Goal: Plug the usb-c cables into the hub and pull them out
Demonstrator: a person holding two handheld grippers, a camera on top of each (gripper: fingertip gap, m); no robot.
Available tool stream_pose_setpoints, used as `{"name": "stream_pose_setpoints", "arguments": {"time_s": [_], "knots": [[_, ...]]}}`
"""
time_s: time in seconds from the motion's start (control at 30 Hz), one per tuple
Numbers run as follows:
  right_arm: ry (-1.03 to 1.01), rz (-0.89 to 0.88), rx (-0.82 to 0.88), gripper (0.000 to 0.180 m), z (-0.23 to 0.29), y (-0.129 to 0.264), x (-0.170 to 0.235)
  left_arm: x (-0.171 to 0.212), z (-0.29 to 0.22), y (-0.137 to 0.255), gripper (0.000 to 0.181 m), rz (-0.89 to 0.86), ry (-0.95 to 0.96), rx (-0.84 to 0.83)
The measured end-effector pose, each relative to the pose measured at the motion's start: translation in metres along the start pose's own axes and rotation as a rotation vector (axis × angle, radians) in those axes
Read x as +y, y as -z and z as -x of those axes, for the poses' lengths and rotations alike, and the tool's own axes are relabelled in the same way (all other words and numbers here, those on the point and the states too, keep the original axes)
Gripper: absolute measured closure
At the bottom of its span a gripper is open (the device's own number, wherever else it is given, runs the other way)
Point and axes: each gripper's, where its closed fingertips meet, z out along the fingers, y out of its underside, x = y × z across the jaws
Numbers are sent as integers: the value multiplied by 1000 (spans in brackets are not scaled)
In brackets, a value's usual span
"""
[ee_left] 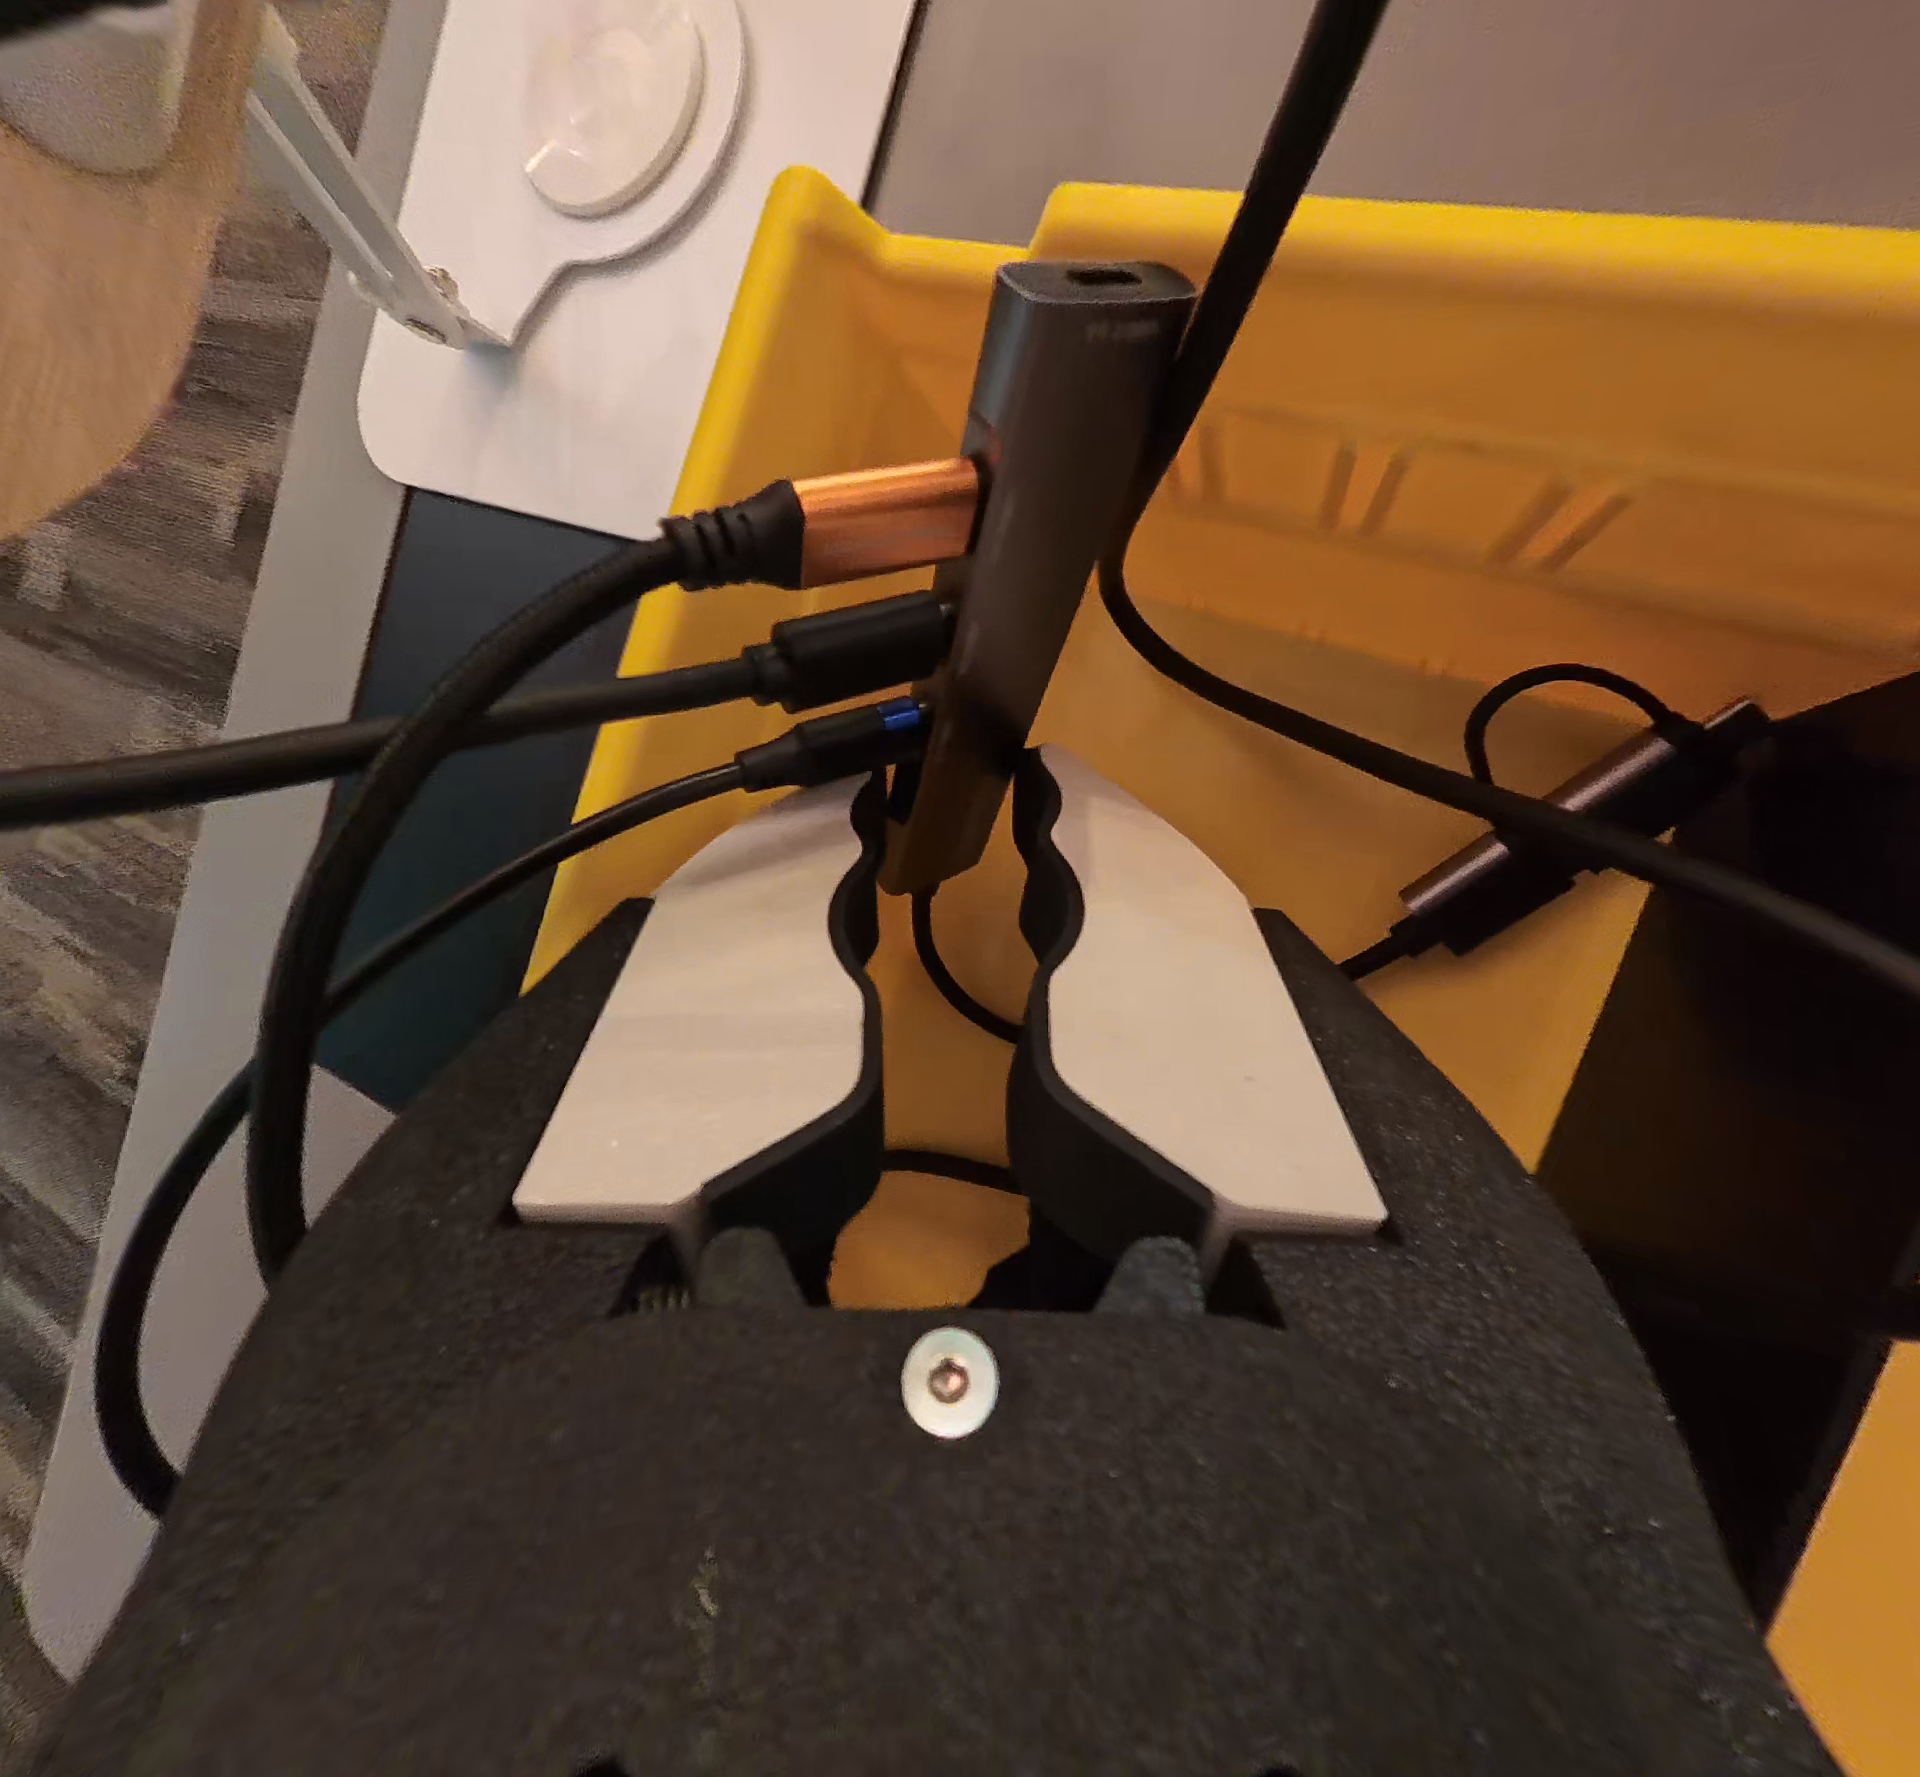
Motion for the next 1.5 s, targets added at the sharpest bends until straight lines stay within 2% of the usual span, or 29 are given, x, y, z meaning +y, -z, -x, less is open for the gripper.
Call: {"name": "stream_pose_setpoints", "arguments": {"time_s": [0.13,0.27,0.5,0.6,0.67,0.73,0.83,0.97,1.07,1.13,1.2,1.3,1.5], "knots": [[19,-8,-28,158,7,-3,-2,-4,4,13,159,24,16,-49],[26,-50,-69,158,22,-8,-15,-27,10,49,159,-62,12,-170],[-28,-352,-305,156,101,-12,-87,-80,4,135,159,-96,-98,-456],[-23,-476,-392,143,143,-6,-116,-105,-1,171,159,-54,-149,-598],[-26,-548,-378,128,161,-1,-133,-120,-9,189,159,-1,-170,-676],[-9,-582,-349,121,175,2,-142,-139,-23,200,159,19,-192,-725],[-17,-593,-263,121,173,3,-146,-167,-48,207,159,40,-230,-774],[-148,-663,-296,124,161,12,-150,-198,-83,203,159,56,-323,-804],[-167,-668,-301,137,153,15,-148,-210,-105,190,159,91,-376,-786],[-114,-644,-357,163,161,17,-145,-215,-113,182,159,108,-396,-784],[-88,-578,-330,168,159,9,-138,-221,-118,178,159,107,-410,-798],[-57,-531,-347,169,162,6,-132,-219,-121,174,159,139,-405,-807],[-10,-556,-327,169,156,4,-128,-220,-129,179,162,64,-357,-811]]}}
